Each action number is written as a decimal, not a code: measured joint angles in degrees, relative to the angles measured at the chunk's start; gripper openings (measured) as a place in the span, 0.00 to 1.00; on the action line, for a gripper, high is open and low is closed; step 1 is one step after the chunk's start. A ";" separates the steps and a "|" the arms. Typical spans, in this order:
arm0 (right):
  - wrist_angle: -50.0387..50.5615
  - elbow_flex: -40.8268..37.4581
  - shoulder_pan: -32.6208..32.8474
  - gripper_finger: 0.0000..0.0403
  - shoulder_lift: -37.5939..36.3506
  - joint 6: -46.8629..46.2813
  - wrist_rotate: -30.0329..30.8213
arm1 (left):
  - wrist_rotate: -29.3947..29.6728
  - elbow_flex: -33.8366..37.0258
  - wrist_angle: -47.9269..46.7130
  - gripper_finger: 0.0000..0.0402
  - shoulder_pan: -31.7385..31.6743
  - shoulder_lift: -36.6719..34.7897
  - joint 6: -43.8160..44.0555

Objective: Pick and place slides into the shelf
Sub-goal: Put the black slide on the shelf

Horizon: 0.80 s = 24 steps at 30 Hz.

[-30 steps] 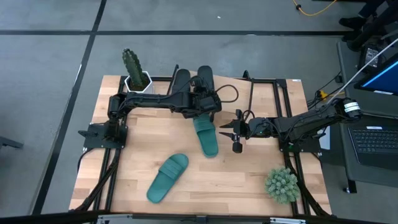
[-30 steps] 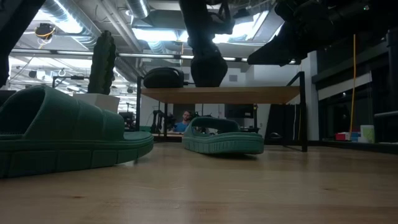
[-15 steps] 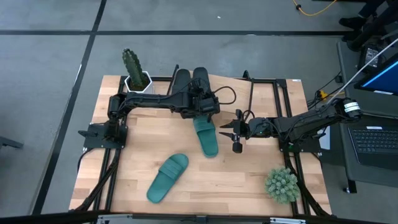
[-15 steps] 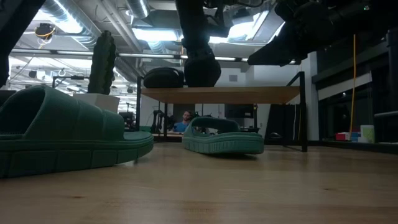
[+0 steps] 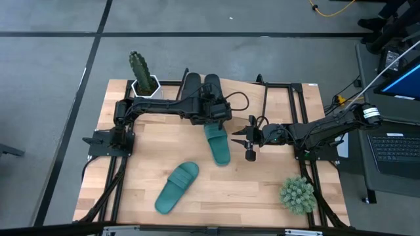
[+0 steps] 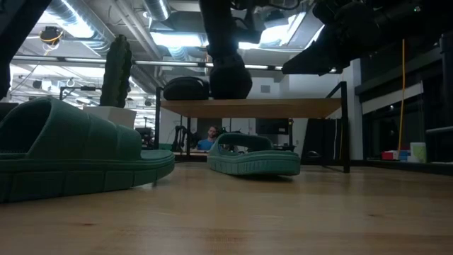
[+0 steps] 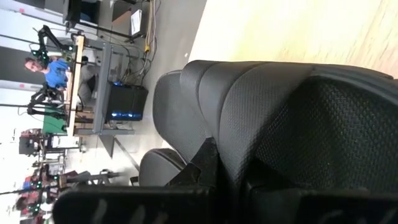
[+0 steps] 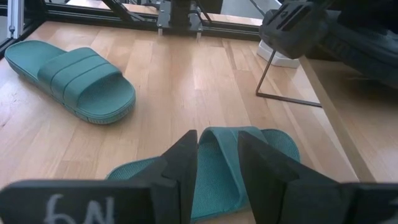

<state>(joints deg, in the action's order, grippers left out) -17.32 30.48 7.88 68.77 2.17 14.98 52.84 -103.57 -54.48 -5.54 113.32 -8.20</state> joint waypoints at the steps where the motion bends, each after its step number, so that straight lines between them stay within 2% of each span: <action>1: 0.00 0.00 0.00 0.29 0.00 0.02 0.00 | 0.00 0.01 -0.57 0.01 0.00 0.00 0.35; 24: 0.86 0.00 0.02 0.29 0.00 -0.02 0.00 | 1.92 0.00 -3.58 0.01 0.02 2.67 0.99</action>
<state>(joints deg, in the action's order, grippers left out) -16.47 30.48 7.90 68.77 2.15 14.98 54.76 -103.57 -58.06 -5.52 115.98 -7.22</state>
